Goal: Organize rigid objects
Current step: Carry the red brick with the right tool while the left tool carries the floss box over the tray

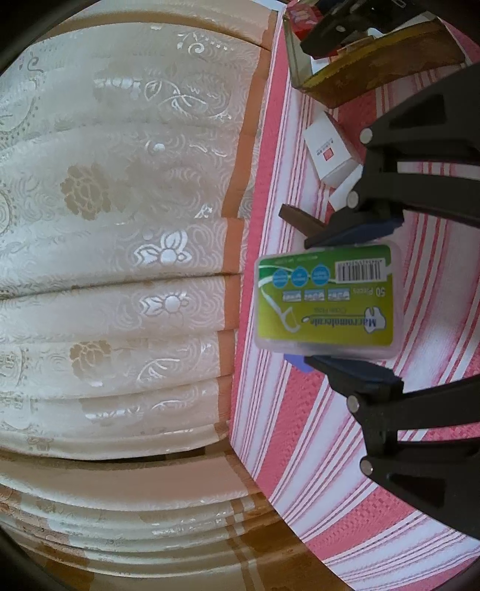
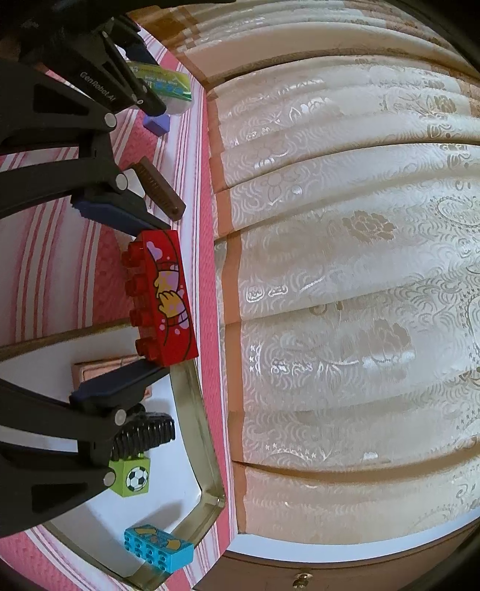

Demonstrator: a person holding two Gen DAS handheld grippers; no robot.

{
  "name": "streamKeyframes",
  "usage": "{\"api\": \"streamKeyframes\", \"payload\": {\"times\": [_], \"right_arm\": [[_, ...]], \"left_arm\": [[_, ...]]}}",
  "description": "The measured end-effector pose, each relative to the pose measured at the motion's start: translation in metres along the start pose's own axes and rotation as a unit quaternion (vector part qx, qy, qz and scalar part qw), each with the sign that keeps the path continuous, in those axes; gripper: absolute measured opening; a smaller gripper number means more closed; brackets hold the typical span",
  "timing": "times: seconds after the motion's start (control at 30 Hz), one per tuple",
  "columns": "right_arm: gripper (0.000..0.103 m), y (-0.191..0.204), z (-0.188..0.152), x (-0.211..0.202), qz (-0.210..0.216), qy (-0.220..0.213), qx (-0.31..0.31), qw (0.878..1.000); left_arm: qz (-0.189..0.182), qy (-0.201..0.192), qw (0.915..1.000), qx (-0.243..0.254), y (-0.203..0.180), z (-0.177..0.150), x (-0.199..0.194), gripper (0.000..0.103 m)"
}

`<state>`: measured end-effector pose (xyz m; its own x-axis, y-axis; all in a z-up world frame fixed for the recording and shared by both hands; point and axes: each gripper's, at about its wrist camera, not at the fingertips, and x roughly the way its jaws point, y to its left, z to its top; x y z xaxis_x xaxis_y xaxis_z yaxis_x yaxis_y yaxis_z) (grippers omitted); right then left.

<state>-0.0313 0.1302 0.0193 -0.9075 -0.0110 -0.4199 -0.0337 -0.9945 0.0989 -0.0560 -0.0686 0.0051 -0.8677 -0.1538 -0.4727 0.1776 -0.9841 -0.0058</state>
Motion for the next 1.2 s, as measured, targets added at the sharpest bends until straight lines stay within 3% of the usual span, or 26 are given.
{"api": "streamKeyframes", "payload": {"times": [0.8,1.2], "right_arm": [[0.068,-0.024,-0.006,-0.024,-0.013,-0.016,-0.013,1.0],[0.068,-0.046,-0.005,-0.038,-0.026,-0.032,-0.023,0.999]], "left_arm": [[0.008,-0.031,0.9995,-0.007,-0.009,-0.009,-0.026,0.054],[-0.014,-0.031,0.9994,-0.01,-0.026,-0.015,-0.035,0.054]]}}
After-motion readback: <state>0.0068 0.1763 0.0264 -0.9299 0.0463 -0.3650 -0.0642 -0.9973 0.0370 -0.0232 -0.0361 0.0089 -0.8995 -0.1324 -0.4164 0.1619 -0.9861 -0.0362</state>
